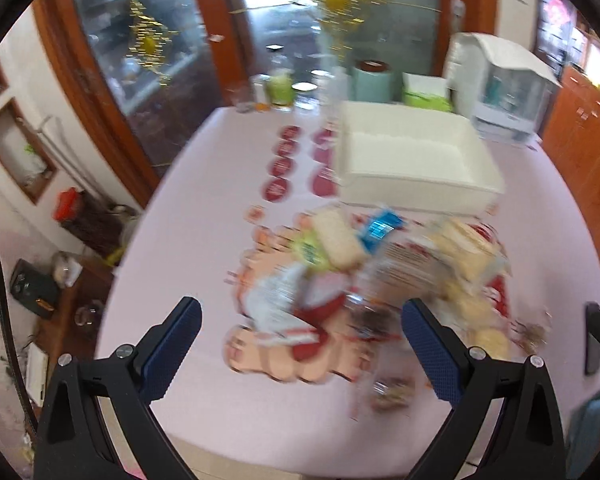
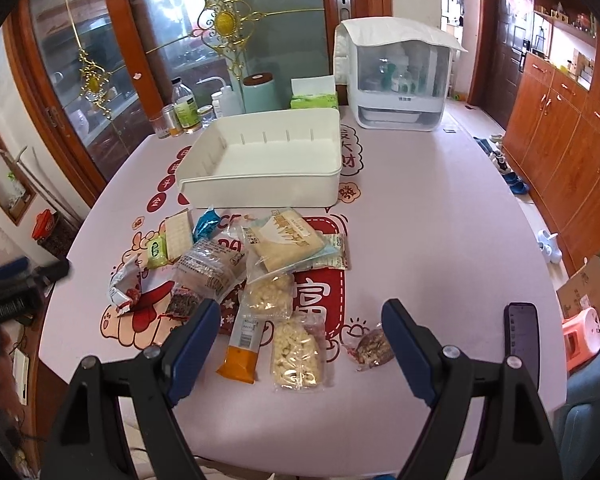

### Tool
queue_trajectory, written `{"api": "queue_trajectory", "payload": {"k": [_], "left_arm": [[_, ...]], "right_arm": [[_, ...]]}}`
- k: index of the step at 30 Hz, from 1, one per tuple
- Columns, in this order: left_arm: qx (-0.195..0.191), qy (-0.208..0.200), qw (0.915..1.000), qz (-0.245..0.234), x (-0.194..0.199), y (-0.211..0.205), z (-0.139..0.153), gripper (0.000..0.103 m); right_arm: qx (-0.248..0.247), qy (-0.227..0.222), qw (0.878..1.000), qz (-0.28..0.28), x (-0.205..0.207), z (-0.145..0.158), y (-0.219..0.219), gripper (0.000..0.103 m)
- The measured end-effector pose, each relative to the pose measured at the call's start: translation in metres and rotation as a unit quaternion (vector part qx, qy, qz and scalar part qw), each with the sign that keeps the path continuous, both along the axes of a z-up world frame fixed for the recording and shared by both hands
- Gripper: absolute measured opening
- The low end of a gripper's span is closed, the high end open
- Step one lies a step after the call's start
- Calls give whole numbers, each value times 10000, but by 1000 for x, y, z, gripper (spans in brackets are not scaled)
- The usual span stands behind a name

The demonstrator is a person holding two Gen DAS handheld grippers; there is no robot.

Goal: Organize snacks

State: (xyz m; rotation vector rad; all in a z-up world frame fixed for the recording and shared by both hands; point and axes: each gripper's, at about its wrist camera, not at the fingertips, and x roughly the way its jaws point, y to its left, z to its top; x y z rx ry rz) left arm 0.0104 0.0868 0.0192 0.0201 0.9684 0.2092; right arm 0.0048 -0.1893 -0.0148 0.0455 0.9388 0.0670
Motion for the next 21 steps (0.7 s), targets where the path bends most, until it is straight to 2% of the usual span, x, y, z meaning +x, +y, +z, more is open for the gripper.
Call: {"api": "queue_trajectory", "payload": {"k": [5, 10, 15, 21], "left_arm": [[-99, -124, 9996, 254, 17, 41, 7, 100], [-220, -116, 9996, 116, 30, 50, 5, 100], [-287, 69, 9995, -120, 45, 47, -10, 100], [-374, 426, 9980, -262, 60, 49, -40, 100]], "right_arm": [[-137, -20, 9998, -167, 8, 3, 5, 83], [-201, -100, 9994, -280, 14, 12, 14, 83], [-299, -176, 9985, -429, 21, 20, 19, 83], [-316, -20, 9962, -816, 33, 10, 11, 83]]}}
